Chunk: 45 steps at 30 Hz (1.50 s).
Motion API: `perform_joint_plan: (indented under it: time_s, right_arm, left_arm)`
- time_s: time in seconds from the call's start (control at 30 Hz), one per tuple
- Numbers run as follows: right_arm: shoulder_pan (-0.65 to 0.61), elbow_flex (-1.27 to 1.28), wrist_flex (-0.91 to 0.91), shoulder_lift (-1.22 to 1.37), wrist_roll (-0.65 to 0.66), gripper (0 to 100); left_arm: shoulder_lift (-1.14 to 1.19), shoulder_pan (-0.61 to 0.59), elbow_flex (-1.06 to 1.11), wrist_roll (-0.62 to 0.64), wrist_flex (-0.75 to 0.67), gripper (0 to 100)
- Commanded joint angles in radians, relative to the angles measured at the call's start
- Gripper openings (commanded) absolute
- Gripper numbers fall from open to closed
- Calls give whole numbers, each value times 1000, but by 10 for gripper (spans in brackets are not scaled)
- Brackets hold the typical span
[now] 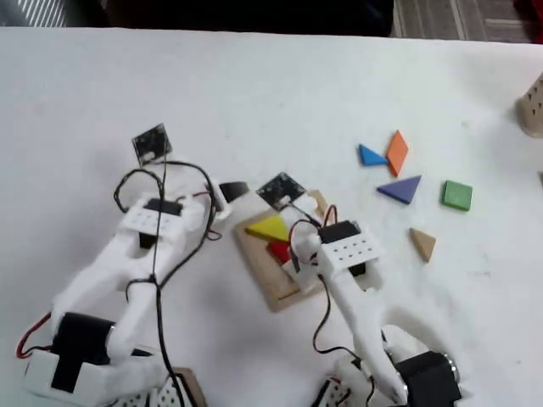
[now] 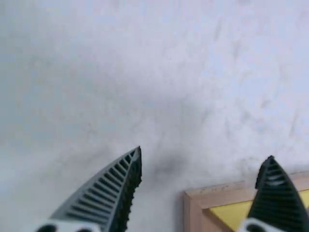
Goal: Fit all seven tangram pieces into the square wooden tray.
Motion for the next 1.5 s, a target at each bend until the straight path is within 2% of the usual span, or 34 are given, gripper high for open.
perform_joint_plan:
  time_s: [0.0, 0.1, 0.13, 0.27, 0.47, 0.73, 0.9, 1.07, 1.17, 1.47]
  right_arm:
    - [-28, -31, -12, 1, 11, 293]
    - [-54, -72, 39, 1, 29, 293]
    - [-61, -92, 65, 1, 78, 293]
    - [-70, -110, 180, 4, 476, 293]
    - [19, -103, 162, 13, 663, 293]
    - [-28, -12, 87, 24, 802, 294]
    - [-47, -71, 113, 87, 773, 294]
    - [-116, -175, 82, 179, 439, 294]
    - [-120, -221, 87, 232, 336, 294]
    - [-101, -301, 151, 311, 265, 294]
  left_arm:
    - [2, -12, -52, 8, 2, 370]
    - [2, -12, -52, 6, 2, 370]
    - [2, -12, -52, 6, 2, 370]
    - [2, -8, -54, 6, 2, 372]
    - [2, -12, -54, -2, 0, 373]
    - [2, -8, -54, -26, 0, 373]
    - [2, -10, -54, -28, 0, 373]
    - [2, -10, -54, -28, -18, 372]
    - [2, -12, -52, -28, -20, 371]
    - [2, -12, -52, -28, -20, 370]
